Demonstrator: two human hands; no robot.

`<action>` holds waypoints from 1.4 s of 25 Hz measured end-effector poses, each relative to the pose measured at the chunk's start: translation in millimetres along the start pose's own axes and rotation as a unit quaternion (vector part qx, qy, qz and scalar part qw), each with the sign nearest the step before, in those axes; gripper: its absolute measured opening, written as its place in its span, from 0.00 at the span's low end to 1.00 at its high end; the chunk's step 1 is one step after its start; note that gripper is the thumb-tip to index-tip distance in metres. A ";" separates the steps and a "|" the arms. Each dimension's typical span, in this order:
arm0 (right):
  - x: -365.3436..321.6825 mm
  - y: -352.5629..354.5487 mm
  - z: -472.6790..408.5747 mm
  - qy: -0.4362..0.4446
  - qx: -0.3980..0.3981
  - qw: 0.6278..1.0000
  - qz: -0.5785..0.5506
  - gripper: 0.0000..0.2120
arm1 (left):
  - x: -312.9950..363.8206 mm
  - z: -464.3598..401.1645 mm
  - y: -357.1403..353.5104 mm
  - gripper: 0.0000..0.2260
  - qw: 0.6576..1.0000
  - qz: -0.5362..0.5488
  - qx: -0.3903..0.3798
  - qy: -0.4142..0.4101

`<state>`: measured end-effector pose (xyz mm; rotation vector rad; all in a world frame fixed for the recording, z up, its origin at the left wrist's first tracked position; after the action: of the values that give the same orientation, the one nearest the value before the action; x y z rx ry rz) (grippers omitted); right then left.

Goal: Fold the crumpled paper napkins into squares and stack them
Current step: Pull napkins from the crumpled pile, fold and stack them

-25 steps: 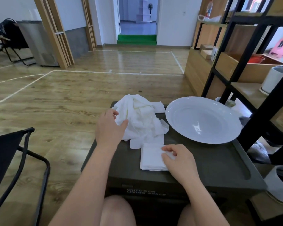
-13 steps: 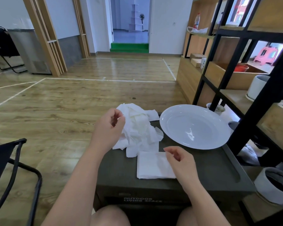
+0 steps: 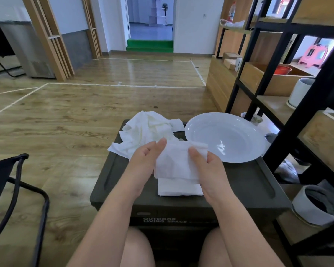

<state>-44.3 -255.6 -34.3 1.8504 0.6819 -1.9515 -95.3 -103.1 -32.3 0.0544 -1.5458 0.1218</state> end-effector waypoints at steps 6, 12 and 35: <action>16.6 17.4 -8.4 -0.033 0.041 0.988 0.146 0.19 | -26.3 6.8 8.1 0.22 0.980 -0.142 0.142 -0.001; 32.6 26.1 -11.9 -0.022 0.090 0.911 0.401 0.22 | -42.2 2.2 6.1 0.22 0.908 -0.376 0.180 0.028; 53.5 49.3 -13.0 -0.083 0.164 0.904 0.385 0.03 | -59.1 2.4 19.4 0.11 0.916 -0.337 0.198 0.095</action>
<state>-9.6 -285.0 -92.5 1.7115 -0.4229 -1.6860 -101.1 -86.7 -92.1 0.8656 -1.2128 -0.1093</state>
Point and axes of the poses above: each hand's wrist, its own z-axis away from the middle knuckle, its own y-axis out of the back of the hand, x = y × z, the point moved 7 cm from there along -z, towards the middle knuckle, and after that the axes turned 13 degrees about -x, right-handed, at the moved point
